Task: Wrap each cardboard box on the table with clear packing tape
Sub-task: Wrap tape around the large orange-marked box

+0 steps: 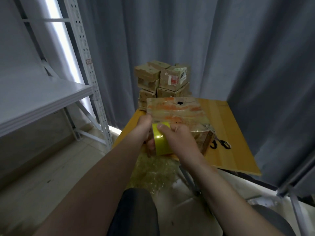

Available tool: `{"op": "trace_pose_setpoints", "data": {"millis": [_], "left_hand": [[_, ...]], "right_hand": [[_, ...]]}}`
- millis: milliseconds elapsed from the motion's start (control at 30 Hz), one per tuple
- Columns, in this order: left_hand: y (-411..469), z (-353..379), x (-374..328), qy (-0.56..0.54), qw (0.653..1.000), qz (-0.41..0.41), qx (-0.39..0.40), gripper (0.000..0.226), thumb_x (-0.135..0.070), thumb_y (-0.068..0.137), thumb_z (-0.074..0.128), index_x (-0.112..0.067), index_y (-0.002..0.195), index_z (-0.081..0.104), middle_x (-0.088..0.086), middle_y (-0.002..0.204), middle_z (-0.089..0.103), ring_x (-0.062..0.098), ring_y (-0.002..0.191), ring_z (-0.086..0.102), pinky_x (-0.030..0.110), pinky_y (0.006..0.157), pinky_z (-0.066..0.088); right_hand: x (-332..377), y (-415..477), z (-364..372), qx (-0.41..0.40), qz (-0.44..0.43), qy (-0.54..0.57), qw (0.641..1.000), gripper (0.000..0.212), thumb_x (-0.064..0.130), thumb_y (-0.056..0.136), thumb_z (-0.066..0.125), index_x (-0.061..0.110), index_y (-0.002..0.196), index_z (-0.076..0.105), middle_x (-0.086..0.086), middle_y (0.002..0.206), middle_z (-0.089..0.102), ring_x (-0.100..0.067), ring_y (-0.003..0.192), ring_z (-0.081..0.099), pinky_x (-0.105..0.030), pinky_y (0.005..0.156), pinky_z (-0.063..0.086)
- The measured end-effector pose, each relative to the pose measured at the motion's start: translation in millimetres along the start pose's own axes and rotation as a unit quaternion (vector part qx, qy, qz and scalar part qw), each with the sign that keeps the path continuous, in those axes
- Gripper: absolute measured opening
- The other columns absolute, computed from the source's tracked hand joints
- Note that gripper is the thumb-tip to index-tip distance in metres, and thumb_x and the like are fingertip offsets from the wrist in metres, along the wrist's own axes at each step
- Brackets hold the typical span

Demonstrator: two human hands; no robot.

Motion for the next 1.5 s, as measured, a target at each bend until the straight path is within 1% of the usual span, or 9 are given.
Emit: {"op": "trace_pose_setpoints", "data": {"millis": [167, 500, 700, 800, 1000, 1100, 1200, 1300, 1500], "left_hand": [[46.1, -0.6, 11.2, 0.046, 0.998, -0.017, -0.045, 0.047, -0.047, 0.099, 0.046, -0.008, 0.112, 0.07, 0.013, 0.108, 0.073, 0.038, 0.097, 0.07, 0.052, 0.095, 0.057], [-17.3, -2.8, -4.5, 0.018, 1.0, -0.003, -0.022, 0.044, -0.046, 0.105, 0.042, -0.01, 0.112, 0.068, 0.008, 0.108, 0.072, 0.03, 0.1, 0.069, 0.04, 0.094, 0.056], [-21.3, -1.2, -7.7, 0.066, 0.998, 0.008, -0.016, 0.05, -0.047, 0.107, 0.037, -0.008, 0.117, 0.066, 0.009, 0.106, 0.069, 0.029, 0.098, 0.065, 0.038, 0.09, 0.05], [-15.1, -1.6, -6.9, 0.089, 0.996, 0.009, -0.01, 0.054, -0.05, 0.108, 0.035, -0.007, 0.118, 0.067, 0.014, 0.111, 0.07, 0.035, 0.105, 0.066, 0.045, 0.1, 0.051], [-3.8, 0.6, -7.3, 0.107, 0.993, 0.053, 0.015, 0.046, -0.04, 0.11, 0.033, -0.01, 0.097, 0.066, 0.011, 0.098, 0.068, 0.028, 0.087, 0.066, 0.035, 0.082, 0.053], [-15.5, 3.2, -3.3, 0.094, 0.991, 0.069, 0.057, 0.027, -0.021, 0.111, 0.036, -0.013, 0.111, 0.062, 0.009, 0.111, 0.064, 0.019, 0.085, 0.063, 0.031, 0.08, 0.054], [-11.8, 11.8, -13.2, 0.247, 0.961, 0.114, 0.058, 0.04, -0.016, 0.111, 0.036, 0.002, 0.146, 0.045, 0.016, 0.151, 0.048, 0.031, 0.134, 0.051, 0.035, 0.113, 0.038], [0.3, 19.0, -21.2, 0.41, 0.903, 0.127, 0.03, 0.051, -0.022, 0.11, 0.039, -0.004, 0.157, 0.029, 0.009, 0.165, 0.027, 0.026, 0.15, 0.029, 0.031, 0.121, 0.017], [17.3, 7.8, -14.2, 0.458, 0.877, 0.149, 0.005, 0.043, -0.014, 0.106, 0.042, -0.006, 0.149, 0.048, 0.018, 0.146, 0.054, 0.035, 0.13, 0.054, 0.043, 0.109, 0.046]], "right_hand": [[-21.2, -29.8, 1.7, -0.002, 0.046, 0.073, 0.996, 0.032, 0.026, 0.107, 0.053, 0.007, 0.099, 0.077, -0.013, 0.078, 0.079, -0.031, 0.074, 0.077, -0.041, 0.073, 0.064], [-64.0, -39.3, 14.9, -0.039, 0.119, 0.075, 0.989, 0.023, 0.028, 0.106, 0.058, 0.009, 0.105, 0.071, -0.004, 0.081, 0.079, -0.016, 0.075, 0.076, -0.015, 0.056, 0.05], [-53.5, -31.9, -5.6, -0.147, -0.027, -0.126, 0.981, 0.03, 0.033, 0.097, 0.067, 0.029, 0.12, 0.048, 0.009, 0.114, 0.054, -0.01, 0.109, 0.053, -0.018, 0.082, 0.045], [-12.9, -19.2, -4.6, -0.037, -0.149, -0.188, 0.97, 0.04, 0.039, 0.107, 0.049, 0.025, 0.145, 0.052, 0.01, 0.143, 0.051, -0.006, 0.131, 0.047, -0.024, 0.106, 0.04], [-13.6, 39.2, 20.3, 0.196, -0.039, -0.467, 0.861, 0.071, 0.061, 0.107, 0.003, 0.022, 0.166, 0.008, 0.006, 0.174, 0.003, -0.005, 0.158, -0.004, -0.04, 0.127, -0.013], [-13.0, 66.6, 21.3, 0.196, -0.01, -0.485, 0.852, 0.074, 0.064, 0.105, -0.002, 0.022, 0.166, 0.001, 0.007, 0.174, -0.002, -0.008, 0.158, -0.008, -0.044, 0.127, -0.013], [-10.2, 88.1, 21.4, 0.201, 0.026, -0.471, 0.859, 0.073, 0.064, 0.104, -0.003, 0.024, 0.166, 0.0, 0.01, 0.172, -0.007, -0.013, 0.159, -0.01, -0.043, 0.126, -0.013], [-12.8, 113.7, 24.4, 0.195, 0.034, -0.458, 0.867, 0.077, 0.067, 0.102, -0.005, 0.025, 0.166, 0.002, 0.004, 0.173, -0.006, -0.013, 0.159, -0.01, -0.046, 0.127, -0.013], [-20.8, 161.6, 27.8, 0.181, 0.053, -0.454, 0.871, 0.073, 0.062, 0.105, -0.002, 0.024, 0.166, 0.007, 0.002, 0.174, -0.003, -0.014, 0.159, -0.012, -0.049, 0.126, -0.015]]}}
Point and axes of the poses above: each hand's wrist, its own y-axis towards the middle knuckle, its own z-axis out of the palm, x = y × z, the point moved 4 cm from there along y, towards the middle knuckle
